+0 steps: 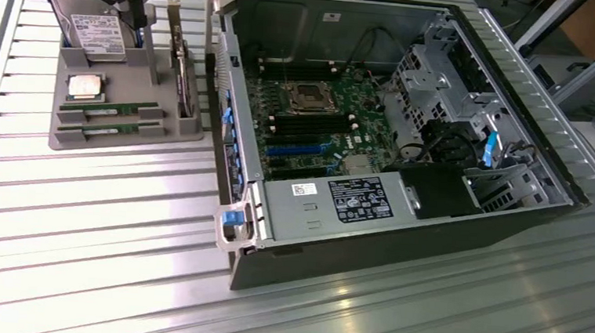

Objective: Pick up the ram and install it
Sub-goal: 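Pick up the ram and move it above insertion slot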

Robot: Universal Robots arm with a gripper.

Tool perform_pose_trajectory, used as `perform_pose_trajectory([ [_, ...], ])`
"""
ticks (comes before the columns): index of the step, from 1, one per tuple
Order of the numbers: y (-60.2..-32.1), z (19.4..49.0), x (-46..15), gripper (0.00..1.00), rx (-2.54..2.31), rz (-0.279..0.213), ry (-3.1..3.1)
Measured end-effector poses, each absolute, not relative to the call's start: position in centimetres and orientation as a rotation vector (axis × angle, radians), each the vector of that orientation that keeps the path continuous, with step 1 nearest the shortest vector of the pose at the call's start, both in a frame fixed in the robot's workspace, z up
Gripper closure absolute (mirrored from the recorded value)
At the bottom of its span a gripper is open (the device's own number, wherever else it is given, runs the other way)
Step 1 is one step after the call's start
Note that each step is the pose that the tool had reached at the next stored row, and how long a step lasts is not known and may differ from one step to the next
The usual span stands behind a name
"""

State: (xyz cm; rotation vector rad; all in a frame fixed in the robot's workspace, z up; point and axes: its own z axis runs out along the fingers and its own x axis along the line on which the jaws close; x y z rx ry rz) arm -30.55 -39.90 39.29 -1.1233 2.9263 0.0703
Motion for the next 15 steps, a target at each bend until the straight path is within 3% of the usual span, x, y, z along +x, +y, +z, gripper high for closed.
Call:
perform_pose_trajectory([
  [15, -39.89, 39.28, -30.55, 0.89, -1.313, 0.069, 2.850],
])
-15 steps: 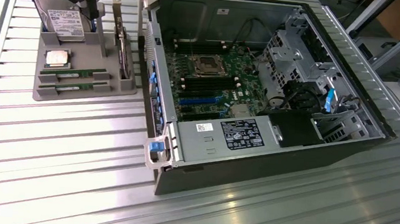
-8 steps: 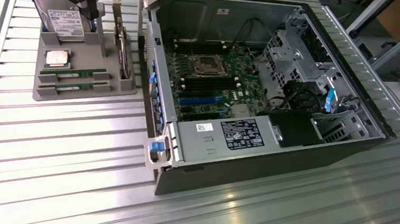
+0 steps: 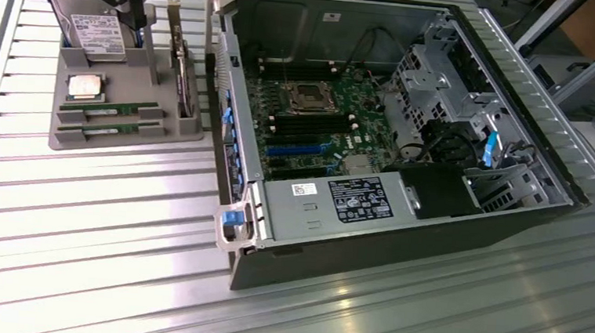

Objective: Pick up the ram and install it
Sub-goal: 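Pick up the ram and move it above insertion slot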

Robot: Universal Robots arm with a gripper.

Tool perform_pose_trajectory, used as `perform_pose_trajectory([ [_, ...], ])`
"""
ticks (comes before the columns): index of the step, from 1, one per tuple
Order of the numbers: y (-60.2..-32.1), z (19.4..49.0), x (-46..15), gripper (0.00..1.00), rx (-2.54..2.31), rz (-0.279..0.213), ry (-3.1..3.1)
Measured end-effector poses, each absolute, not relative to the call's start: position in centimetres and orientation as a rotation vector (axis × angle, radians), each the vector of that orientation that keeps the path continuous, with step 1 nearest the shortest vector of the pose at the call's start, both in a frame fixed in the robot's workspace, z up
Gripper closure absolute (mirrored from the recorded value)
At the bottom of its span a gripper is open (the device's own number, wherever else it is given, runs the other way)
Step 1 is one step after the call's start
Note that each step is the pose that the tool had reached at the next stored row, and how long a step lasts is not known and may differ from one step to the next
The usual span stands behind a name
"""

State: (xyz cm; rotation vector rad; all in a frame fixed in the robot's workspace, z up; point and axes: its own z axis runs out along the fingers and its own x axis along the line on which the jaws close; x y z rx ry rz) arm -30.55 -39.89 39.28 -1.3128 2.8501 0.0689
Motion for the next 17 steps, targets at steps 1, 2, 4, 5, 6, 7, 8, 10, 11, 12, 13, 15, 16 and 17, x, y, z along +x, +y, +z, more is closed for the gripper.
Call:
perform_pose_trajectory([
  [1, -39.90, 39.27, -30.55, 0.89, -1.327, 0.069, 2.844],
  [2, -39.89, 39.27, -30.55, 0.89, -1.349, 0.068, 2.834],
  [4, -39.89, 39.27, -30.55, 0.89, -1.382, 0.068, 2.819],
  [5, -39.90, 39.27, -30.55, 0.89, -1.404, 0.067, 2.808],
  [6, -39.90, 39.27, -30.55, 0.89, -1.425, 0.067, 2.798],
  [7, -39.90, 39.27, -30.55, 0.89, -1.438, 0.067, 2.792],
  [8, -39.90, 39.27, -30.55, 0.89, -1.452, 0.066, 2.785],
  [10, -39.90, 39.27, -30.55, 0.89, -1.471, 0.066, 2.776],
  [11, -39.90, 39.27, -30.55, 0.89, -1.479, 0.066, 2.772],
  [12, -39.90, 39.26, -30.55, 0.89, -1.489, 0.066, 2.766],
  [13, -39.89, 39.27, -30.55, 0.89, -1.505, 0.065, 2.758],
  [15, -39.89, 39.26, -30.55, 0.89, -1.532, 0.065, 2.744],
  [16, -39.89, 39.26, -30.55, 0.89, -1.546, 0.064, 2.736],
  [17, -39.89, 39.26, -30.55, 0.89, -1.568, 0.064, 2.725],
])
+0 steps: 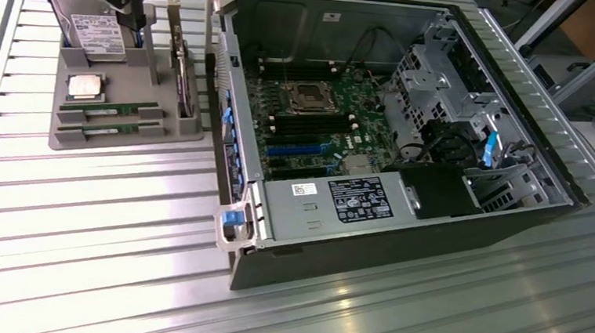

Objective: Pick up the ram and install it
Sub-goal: 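Pick up the ram and move it above insertion slot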

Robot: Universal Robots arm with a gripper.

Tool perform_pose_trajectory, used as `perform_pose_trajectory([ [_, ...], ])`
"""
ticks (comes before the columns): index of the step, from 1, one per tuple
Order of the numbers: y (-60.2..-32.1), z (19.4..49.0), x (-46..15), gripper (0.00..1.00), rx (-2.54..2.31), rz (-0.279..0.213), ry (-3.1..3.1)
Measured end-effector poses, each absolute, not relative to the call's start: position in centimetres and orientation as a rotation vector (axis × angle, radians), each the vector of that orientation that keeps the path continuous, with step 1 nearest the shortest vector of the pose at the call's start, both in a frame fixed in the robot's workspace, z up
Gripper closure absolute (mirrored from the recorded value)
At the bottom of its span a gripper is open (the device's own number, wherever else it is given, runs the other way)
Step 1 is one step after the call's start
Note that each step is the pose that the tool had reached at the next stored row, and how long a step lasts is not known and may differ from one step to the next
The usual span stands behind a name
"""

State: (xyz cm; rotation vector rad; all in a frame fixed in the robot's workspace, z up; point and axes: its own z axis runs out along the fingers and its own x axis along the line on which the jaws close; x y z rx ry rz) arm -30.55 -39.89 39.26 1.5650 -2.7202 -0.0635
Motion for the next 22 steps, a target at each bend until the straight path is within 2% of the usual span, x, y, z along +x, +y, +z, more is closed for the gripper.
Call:
perform_pose_trajectory([
  [22, -39.89, 39.24, -30.55, 0.89, 1.809, -0.057, -2.558],
])
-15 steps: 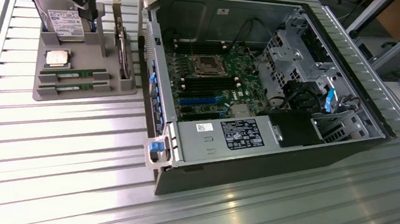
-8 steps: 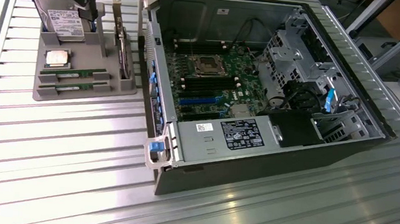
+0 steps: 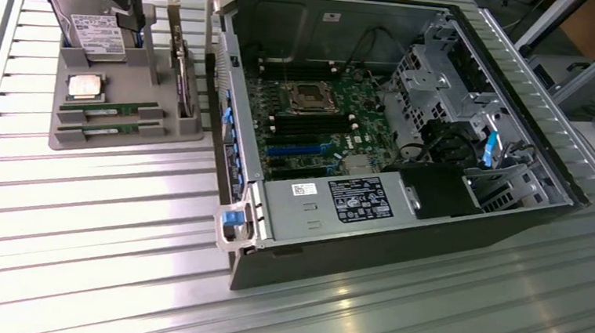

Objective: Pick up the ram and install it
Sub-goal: 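Pick up the ram and move it above insertion slot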

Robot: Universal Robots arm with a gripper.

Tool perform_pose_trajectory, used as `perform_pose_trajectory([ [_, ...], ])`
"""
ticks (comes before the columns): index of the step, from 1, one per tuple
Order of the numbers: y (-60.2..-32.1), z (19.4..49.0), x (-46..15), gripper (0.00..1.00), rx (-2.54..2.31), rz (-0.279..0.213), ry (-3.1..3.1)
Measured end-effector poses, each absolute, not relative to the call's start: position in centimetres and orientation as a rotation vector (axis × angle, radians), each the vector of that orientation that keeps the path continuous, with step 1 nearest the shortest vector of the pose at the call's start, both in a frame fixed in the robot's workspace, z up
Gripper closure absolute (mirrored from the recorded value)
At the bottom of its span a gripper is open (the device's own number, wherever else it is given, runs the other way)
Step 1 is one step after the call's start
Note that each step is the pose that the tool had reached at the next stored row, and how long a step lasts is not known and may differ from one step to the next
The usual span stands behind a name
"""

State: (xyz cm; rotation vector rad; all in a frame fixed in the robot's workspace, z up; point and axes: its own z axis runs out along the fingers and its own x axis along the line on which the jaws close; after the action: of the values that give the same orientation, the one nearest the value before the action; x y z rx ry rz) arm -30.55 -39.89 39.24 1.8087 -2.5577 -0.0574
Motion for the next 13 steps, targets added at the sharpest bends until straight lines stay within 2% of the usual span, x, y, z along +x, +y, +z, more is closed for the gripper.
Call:
perform_pose_trajectory([
  [13, -39.89, 39.23, -30.55, 0.89, 1.942, -0.055, -2.455],
])
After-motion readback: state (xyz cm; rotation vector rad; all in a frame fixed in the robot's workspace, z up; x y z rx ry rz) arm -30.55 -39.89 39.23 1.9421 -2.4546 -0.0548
